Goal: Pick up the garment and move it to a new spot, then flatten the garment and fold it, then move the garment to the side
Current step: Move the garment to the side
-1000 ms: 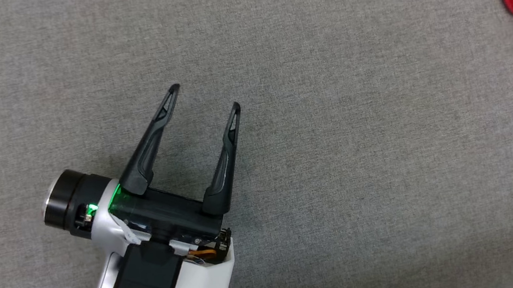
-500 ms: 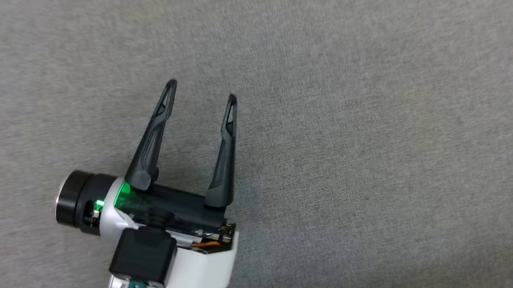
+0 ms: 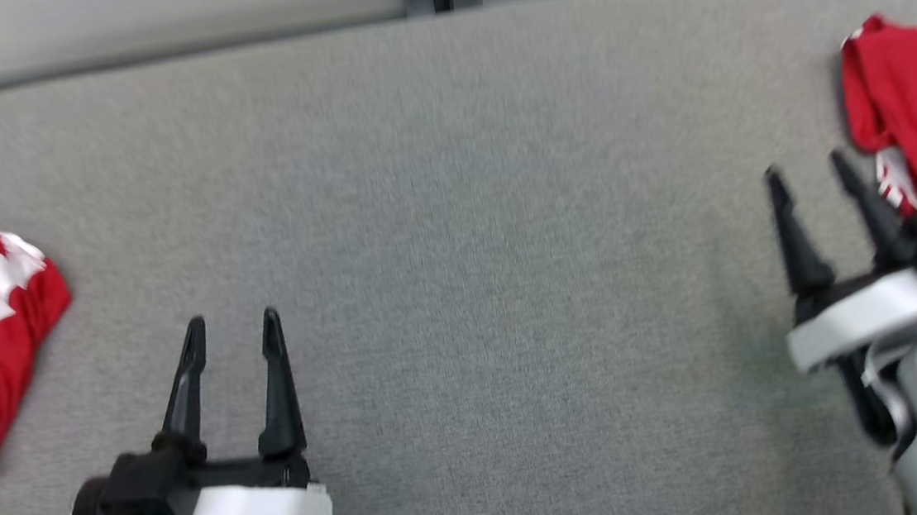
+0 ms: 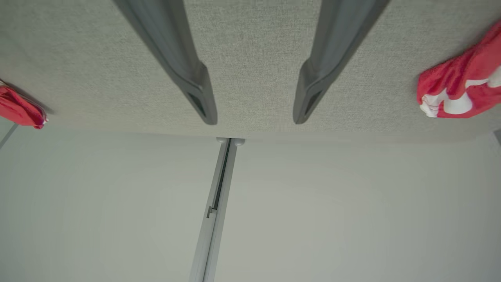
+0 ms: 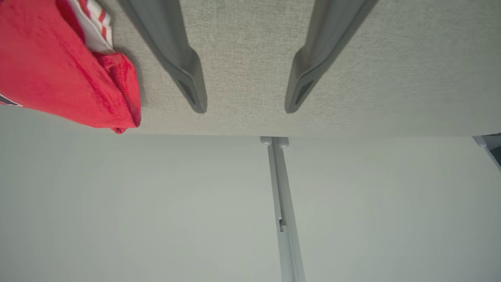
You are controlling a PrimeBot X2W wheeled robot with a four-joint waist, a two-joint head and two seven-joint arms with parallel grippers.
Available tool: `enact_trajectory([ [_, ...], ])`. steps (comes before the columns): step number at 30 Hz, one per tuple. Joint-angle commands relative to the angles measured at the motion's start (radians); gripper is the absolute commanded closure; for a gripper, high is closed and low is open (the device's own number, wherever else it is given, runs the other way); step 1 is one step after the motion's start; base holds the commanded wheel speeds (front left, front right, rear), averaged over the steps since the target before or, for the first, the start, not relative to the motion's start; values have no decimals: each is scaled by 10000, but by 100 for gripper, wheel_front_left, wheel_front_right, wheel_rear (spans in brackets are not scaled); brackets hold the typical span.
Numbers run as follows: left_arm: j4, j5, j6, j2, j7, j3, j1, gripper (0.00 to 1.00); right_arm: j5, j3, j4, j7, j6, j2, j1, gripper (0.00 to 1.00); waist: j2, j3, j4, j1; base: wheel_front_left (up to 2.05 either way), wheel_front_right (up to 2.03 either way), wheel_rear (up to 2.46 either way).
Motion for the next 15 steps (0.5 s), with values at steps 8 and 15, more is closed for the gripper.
enact_trajectory([
  [8,588,139,-57,7,-17,132,1336,0,-1210,-697,-1947,-34,-19,1171,2948,0,0,-2479,164,0,0,0,0],
  [15,738,271,-37,8,-17,210,2270,0,-1745,-1070,-3232,-30,-18,1685,4709,0,0,-3167,62,0,0,0,0],
])
